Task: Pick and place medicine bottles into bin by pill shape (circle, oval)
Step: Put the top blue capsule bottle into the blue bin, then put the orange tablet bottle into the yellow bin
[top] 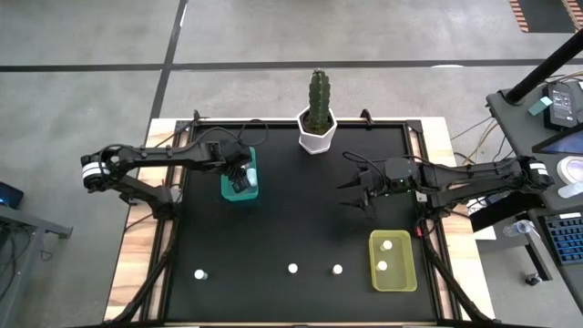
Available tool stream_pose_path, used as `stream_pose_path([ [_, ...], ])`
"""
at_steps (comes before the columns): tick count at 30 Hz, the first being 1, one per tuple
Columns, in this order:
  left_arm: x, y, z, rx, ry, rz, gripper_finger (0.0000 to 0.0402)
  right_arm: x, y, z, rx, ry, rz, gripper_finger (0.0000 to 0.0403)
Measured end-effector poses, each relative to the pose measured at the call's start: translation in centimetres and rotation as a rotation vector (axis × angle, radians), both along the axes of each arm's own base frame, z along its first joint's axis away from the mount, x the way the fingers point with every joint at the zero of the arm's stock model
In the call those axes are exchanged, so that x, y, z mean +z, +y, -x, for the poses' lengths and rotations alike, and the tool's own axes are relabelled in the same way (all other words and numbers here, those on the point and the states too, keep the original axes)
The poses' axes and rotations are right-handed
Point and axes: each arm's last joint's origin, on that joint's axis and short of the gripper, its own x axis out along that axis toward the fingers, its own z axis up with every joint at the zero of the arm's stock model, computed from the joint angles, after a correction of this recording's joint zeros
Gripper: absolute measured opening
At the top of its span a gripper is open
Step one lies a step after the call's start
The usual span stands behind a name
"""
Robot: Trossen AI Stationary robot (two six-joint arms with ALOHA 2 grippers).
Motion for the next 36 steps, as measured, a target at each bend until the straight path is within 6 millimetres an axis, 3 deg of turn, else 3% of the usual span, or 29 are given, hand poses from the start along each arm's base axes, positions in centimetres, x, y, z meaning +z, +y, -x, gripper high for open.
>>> stream_pose_path([
  [12,0.0,-0.1,0.1,0.002,0.008,0.002,0.0124,0.0,0.0,0.0,0.000,0.001,-0.002,0.0215],
  [25,0.0,-0.1,0.3,0.002,0.026,0.009,0.0215,0.0,0.0,0.0,-0.001,0.001,-0.003,0.0215],
  [36,3.0,-0.9,0.6,-0.025,0.016,0.005,0.0221,0.0,0.0,0.0,-0.018,0.006,-0.049,0.0215],
])
